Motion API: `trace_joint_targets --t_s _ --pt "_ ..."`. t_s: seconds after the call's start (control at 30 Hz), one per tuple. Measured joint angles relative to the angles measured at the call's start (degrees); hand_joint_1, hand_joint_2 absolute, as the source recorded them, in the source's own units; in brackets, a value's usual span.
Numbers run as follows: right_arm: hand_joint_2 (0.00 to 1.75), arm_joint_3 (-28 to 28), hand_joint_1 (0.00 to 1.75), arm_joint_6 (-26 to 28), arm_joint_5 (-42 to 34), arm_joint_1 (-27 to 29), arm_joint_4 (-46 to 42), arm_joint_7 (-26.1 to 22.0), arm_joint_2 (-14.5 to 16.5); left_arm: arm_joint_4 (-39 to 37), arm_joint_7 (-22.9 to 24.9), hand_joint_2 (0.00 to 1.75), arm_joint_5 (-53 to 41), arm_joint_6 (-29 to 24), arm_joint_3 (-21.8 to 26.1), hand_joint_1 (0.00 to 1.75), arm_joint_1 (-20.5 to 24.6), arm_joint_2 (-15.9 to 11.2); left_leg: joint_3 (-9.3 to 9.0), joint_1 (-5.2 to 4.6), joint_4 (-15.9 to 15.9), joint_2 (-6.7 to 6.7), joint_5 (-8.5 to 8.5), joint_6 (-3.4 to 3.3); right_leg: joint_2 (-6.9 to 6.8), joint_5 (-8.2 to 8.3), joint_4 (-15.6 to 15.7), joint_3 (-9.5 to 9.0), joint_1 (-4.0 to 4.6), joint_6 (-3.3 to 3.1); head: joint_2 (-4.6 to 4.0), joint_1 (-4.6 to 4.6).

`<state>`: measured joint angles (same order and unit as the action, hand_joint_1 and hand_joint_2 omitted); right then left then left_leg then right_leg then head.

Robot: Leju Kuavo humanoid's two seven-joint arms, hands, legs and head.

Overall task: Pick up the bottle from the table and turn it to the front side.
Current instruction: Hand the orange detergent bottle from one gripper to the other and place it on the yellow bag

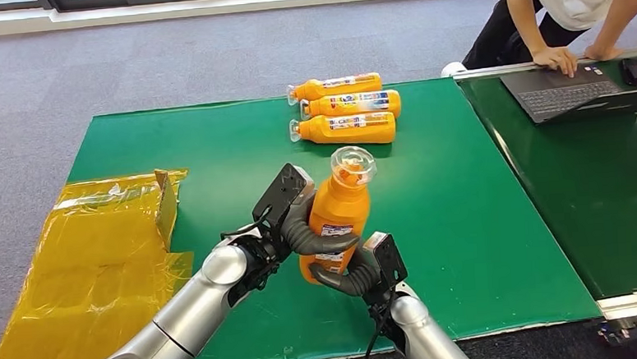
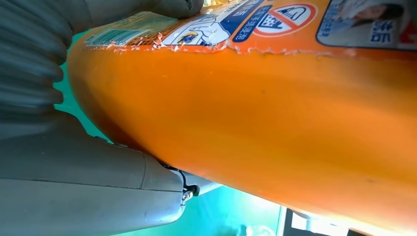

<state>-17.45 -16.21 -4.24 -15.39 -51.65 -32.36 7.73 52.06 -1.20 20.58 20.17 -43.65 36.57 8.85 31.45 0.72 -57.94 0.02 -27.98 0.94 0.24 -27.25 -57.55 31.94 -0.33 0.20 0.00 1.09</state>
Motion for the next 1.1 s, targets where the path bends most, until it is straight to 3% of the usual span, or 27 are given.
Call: trace_joint_targets --t_s 0.03,0.13,0.17,0.27,0.5,0.73,0.9,1.1 --pt "1.75 0.0 1.75 0.0 -0.1 -0.1 0.2 -0.1 0.0 0.0 0.0 1.75 0.1 -0.1 0.0 1.75 0.0 0.0 0.0 0.0 0.0 0.0 0.0 0.0 0.0 0.0 0.0 0.0 0.0 0.0 0.0 0.0" --pt "1.75 0.0 0.44 0.1 -0.3 -0.4 0.8 -0.7 0.0 -0.1 -0.1 1.75 0.3 -0.1 0.0 1.75 0.1 0.0 0.0 0.0 0.0 0.0 0.01 0.0 0.0 0.0 0.0 0.0 0.0 0.0 0.0 0.0" --pt "1.31 0.0 0.0 0.1 -0.3 -0.4 0.9 -0.8 0.0 -0.2 -0.2 1.75 0.4 -0.1 0.0 1.75 0.1 0.0 0.0 0.0 0.0 0.0 0.01 0.0 0.0 0.0 0.0 0.0 0.0 0.0 0.0 0.0" --pt "0.0 -0.1 0.0 0.8 0.0 -0.3 1.0 -0.8 0.0 -0.2 -0.8 1.75 0.4 -0.3 0.0 1.75 0.1 -0.2 0.0 0.0 0.0 0.0 0.01 0.0 0.0 0.0 0.0 0.01 0.0 0.0 0.0 0.0" --pt "0.0 -0.1 0.0 5.9 6.9 2.0 -2.4 3.3 -0.2 0.1 -2.5 1.75 -1.7 -1.5 0.1 1.75 -0.6 -0.7 0.01 0.0 0.0 0.0 0.01 0.0 0.0 0.0 0.0 0.02 0.0 0.0 0.0 0.0" --pt "0.0 0.9 0.0 9.3 15.7 10.1 -16.5 9.9 -1.7 2.4 -4.4 1.75 -5.6 -4.2 2.9 1.75 -3.9 -2.3 0.1 0.0 0.0 -0.03 -0.01 0.0 -0.05 -0.03 0.0 0.03 0.0 0.0 0.0 0.01" --pt "0.0 2.6 0.0 8.3 16.7 17.4 -27.7 10.0 -3.6 5.4 -5.4 1.75 -11.1 -8.0 8.2 1.75 -8.0 -5.5 0.15 0.0 0.1 0.15 -0.04 0.01 0.04 -0.04 0.0 0.14 0.02 -0.01 0.0 0.0" --pt "0.0 3.1 0.0 8.1 17.0 20.6 -32.8 9.4 -5.1 8.8 -6.1 1.75 -18.6 -12.4 12.5 1.75 -12.5 -8.9 0.19 0.0 0.1 0.07 0.03 0.06 -0.01 -0.03 0.0 0.17 0.03 -0.02 0.0 0.0"
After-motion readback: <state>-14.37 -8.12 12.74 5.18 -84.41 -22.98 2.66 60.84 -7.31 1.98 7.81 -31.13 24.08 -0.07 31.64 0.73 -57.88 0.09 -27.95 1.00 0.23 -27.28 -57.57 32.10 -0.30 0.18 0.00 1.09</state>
